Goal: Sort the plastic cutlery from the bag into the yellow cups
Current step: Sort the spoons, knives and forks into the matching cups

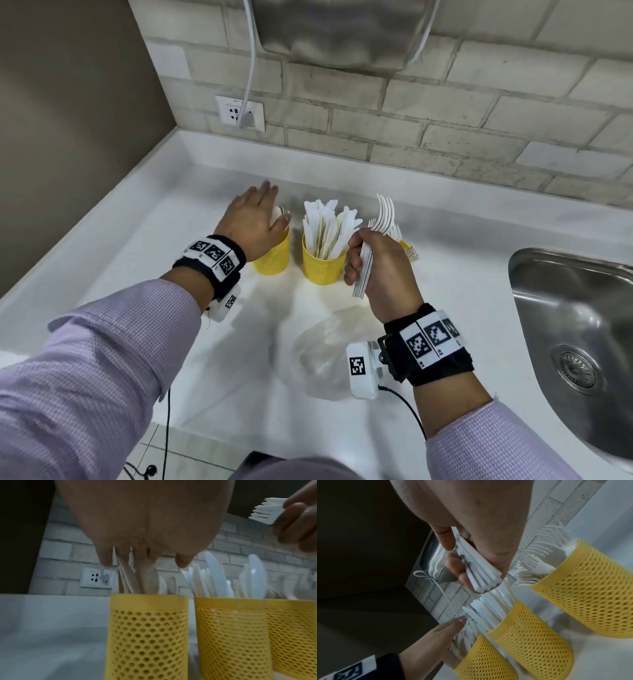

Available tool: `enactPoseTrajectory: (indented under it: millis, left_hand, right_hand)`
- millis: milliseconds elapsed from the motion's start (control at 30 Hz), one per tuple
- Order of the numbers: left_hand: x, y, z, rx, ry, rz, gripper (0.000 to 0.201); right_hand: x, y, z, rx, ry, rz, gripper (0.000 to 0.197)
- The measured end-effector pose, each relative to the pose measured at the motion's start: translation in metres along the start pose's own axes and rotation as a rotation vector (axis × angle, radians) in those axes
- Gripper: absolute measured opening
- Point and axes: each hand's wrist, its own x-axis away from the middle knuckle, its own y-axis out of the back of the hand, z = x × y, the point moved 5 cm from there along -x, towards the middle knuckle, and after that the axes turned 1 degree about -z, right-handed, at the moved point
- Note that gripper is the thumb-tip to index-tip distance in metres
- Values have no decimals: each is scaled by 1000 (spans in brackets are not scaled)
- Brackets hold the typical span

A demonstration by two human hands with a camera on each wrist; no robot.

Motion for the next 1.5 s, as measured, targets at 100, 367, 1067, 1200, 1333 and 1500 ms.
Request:
enactPoseTrajectory:
  millis: [100, 367, 1067, 1200, 1333, 1500]
  left_hand:
    - [-2, -5, 6, 43, -49, 66, 71]
    - [42, 36, -11, 349, 46, -343, 58]
    - [145, 14, -63, 1345, 80, 273, 29]
    - [142, 14, -69, 1317, 30, 343, 23]
    - [133, 16, -83, 1279, 6, 343, 32]
    - [119, 12, -100, 1167, 61, 277, 48]
  right_hand:
    - [0, -3, -3, 11, -5, 4, 19]
    - [5, -8, 1, -38, 12, 10, 19]
    - [38, -46, -6, 165, 227, 164, 36]
    - [42, -32, 3, 95, 234, 203, 37]
    - [45, -11, 13, 83, 273, 105, 24]
    - [37, 35, 35, 5, 338, -78, 14]
